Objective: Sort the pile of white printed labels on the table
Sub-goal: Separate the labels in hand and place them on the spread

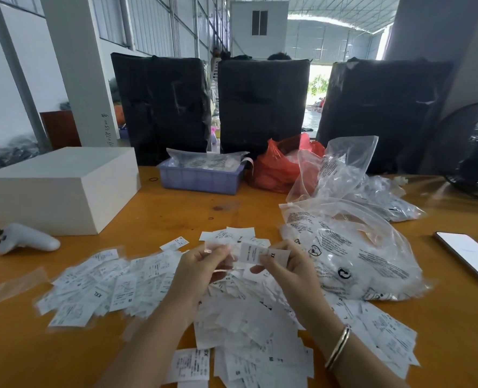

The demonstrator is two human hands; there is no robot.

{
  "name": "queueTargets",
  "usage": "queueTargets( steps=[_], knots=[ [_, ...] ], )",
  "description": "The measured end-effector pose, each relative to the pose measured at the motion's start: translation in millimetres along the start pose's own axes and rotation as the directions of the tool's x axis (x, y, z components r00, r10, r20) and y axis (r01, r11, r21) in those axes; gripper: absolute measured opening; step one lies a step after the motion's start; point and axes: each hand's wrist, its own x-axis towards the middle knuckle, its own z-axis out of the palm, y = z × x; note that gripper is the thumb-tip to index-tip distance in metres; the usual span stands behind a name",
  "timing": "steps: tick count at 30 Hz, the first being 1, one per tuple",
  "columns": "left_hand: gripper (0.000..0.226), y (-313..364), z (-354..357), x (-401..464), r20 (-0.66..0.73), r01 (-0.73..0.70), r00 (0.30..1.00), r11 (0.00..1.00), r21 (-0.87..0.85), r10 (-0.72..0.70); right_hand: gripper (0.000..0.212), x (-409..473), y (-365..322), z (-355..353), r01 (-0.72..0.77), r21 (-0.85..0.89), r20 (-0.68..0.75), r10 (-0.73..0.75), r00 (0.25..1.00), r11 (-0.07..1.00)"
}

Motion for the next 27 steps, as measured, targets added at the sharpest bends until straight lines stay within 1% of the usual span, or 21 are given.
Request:
queueTargets(
  steps=[3, 5, 7, 11, 15, 18, 20, 22, 25, 27],
  knots=[
    [0.011, 1, 0, -2, 0.104, 0.012, 0.995, 1.000, 0.004, -0.012, 0.008, 0, 0, 4, 0.037, -0.056, -0.059, -0.040, 0.997, 0.998],
    [0.015, 1, 0, -3, 0.164, 0.000, 0.986, 0.999, 0.043, -0.007, 0.008, 0, 0, 5, 0.039, -0.077, -0.074, -0.044, 0.996, 0.996],
    [0.016, 1, 1, -4, 0.186, -0.003, 0.983, 0.998, 0.059, -0.008, 0.006, -1, 0, 6, 0.038, -0.075, -0.084, -0.044, 0.996, 0.996],
    [0.012, -1, 2, -3, 0.105, -0.011, 0.994, 0.999, 0.053, 0.005, 0.004, 0, -1, 9, 0.036, -0.048, -0.101, -0.041, 0.994, 0.998],
    [0.012, -2, 3, -3, 0.069, -0.012, 0.998, 1.000, 0.023, 0.011, 0.006, -1, -1, 13, 0.034, -0.054, -0.084, -0.038, 0.996, 0.998],
    [0.010, 0, 3, -4, 0.056, -0.013, 0.998, 1.000, -0.008, 0.013, 0.008, -2, -1, 13, 0.024, -0.045, -0.027, -0.025, 0.999, 0.999],
    [0.011, 0, 3, -4, 0.068, -0.012, 0.998, 1.000, 0.000, 0.012, 0.009, -2, 0, 12, -0.010, 0.028, 0.015, 0.010, 1.000, 1.000],
    [0.006, 0, 2, -3, 0.088, -0.008, 0.996, 1.000, 0.015, 0.006, 0.009, -2, 1, 10, -0.049, 0.073, 0.053, 0.046, 0.998, 0.996],
    [0.007, 1, 2, -4, 0.100, -0.003, 0.995, 1.000, 0.018, 0.002, 0.009, 0, 2, 5, -0.061, 0.000, 0.090, 0.061, 0.994, 0.998],
    [0.016, -1, 2, -4, 0.103, -0.005, 0.995, 0.999, 0.037, 0.001, 0.010, 1, 3, 2, -0.056, -0.095, 0.118, 0.067, 0.991, 0.994]
  ],
)
